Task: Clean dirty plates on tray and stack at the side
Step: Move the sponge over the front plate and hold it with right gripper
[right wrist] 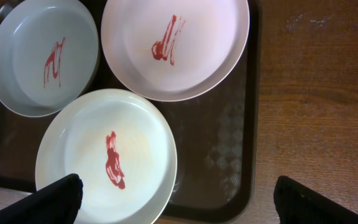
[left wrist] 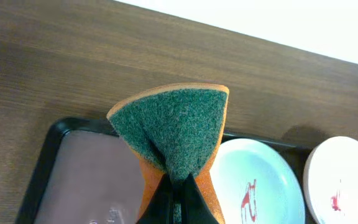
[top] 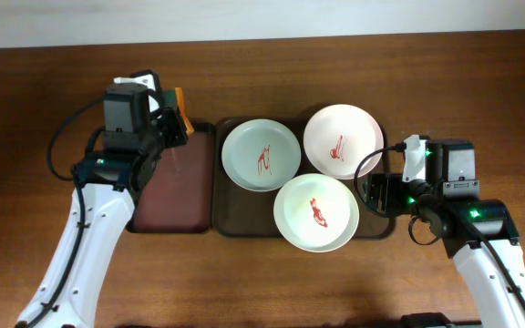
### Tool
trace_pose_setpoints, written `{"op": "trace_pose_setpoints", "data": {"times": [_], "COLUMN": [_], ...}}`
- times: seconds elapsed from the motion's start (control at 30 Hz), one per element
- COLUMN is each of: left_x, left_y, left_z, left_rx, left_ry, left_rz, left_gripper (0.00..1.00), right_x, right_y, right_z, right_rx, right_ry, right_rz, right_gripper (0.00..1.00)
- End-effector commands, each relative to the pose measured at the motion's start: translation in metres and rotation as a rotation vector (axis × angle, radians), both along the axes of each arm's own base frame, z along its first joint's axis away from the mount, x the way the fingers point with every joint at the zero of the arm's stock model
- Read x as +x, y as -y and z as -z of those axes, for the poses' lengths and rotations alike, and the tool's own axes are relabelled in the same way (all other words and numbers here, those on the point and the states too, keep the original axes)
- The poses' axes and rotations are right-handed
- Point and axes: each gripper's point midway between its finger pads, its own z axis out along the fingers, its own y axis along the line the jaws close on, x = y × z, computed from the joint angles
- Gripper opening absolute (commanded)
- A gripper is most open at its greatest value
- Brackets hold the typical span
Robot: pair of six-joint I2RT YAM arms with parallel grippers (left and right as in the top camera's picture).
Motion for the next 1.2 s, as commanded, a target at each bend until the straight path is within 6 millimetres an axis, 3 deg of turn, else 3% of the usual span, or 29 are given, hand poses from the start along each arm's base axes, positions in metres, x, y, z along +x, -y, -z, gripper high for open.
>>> {"op": "trace_pose_setpoints", "data": {"times": [0.0, 0.93, 1.07, 1.17], "left_x": [0.0, -0.002, -0.031, -0.047], "left_y": [0.001, 0.0, -0.029, -0.031], "left_z": [-0.019, -0.017, 0.028, 0.071], "left_rx": [-0.039, -0.035, 0.094, 0.122], "left_ry": [0.047, 0.038, -0.165, -0.322], "left_rz": [-0.004, -0.007, -0.115, -0.109], "left_gripper": [0.0, 0.0, 0.0, 0.0], "right_x": [0.003, 0.003, 0.002, 0.002], "right_y": [-0.004, -0.004, -0.003, -0.005], "right_z": [-0.007, -0.007, -0.002, 0.017], "right_rx": [0.01, 0.01, 0.01, 0.014], "right_ry": [0.015, 0.015, -0.007, -0.087], "right_rz": [-0.008, -0.008, -0.008, -0.012], "right_gripper": [0.99, 0.99, 0.99, 0.99]}}
